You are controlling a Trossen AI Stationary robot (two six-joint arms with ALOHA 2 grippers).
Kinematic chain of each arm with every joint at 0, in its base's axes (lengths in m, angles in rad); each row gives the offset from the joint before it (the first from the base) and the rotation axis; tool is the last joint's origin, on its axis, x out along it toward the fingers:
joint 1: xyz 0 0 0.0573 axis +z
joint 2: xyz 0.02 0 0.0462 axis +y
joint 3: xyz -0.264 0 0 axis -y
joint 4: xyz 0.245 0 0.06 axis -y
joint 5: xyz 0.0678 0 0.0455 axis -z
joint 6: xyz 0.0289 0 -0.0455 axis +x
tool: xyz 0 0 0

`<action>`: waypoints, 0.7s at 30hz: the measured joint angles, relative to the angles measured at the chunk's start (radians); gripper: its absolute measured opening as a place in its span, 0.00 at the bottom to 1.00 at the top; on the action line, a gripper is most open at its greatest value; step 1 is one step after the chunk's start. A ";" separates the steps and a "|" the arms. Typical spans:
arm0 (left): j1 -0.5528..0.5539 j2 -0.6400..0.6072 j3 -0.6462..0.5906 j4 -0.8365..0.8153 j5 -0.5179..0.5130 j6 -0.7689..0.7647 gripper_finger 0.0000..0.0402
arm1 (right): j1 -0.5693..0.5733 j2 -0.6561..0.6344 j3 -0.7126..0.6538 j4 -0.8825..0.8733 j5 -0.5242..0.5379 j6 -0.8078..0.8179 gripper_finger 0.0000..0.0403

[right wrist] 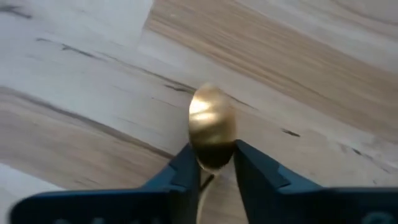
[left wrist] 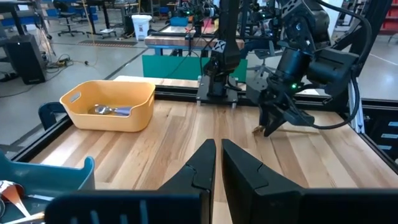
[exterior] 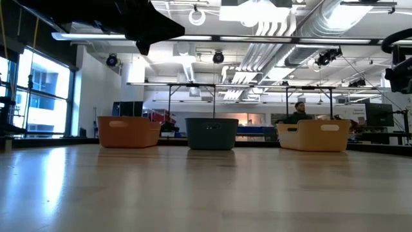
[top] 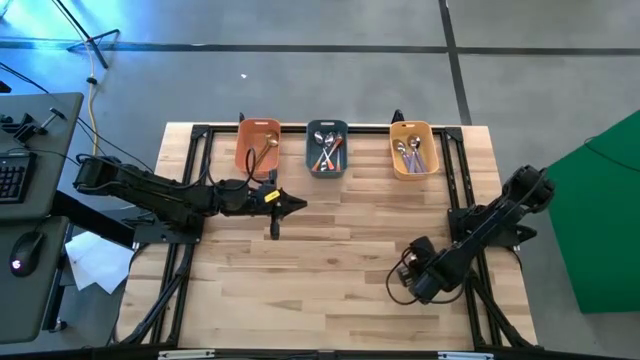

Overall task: Sort silverware by color (type)
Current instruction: Put the gold spoon into the orange bin

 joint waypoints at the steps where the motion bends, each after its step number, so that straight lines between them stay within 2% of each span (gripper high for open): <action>1: 0.000 0.000 0.000 0.000 0.000 -0.003 0.04 | 0.000 0.000 0.000 0.003 0.006 -0.018 0.18; 6: 0.000 0.000 0.000 0.001 -0.001 -0.008 0.04 | 0.000 0.000 -0.001 0.012 0.035 -0.096 0.02; 11: 0.001 0.000 0.000 0.001 -0.016 -0.016 0.04 | 0.000 -0.012 -0.005 0.011 0.057 -0.133 0.03; 13: 0.001 0.000 0.000 0.001 -0.020 -0.020 0.04 | -0.002 -0.034 -0.007 0.003 0.118 -0.156 0.02; 18: 0.001 0.034 0.000 0.055 -0.134 -0.058 0.03 | -0.020 -0.112 -0.011 0.012 0.231 -0.296 0.01; 21: 0.001 0.090 0.000 0.135 -0.084 -0.024 0.01 | -0.038 -0.182 -0.027 0.050 0.344 -0.413 0.01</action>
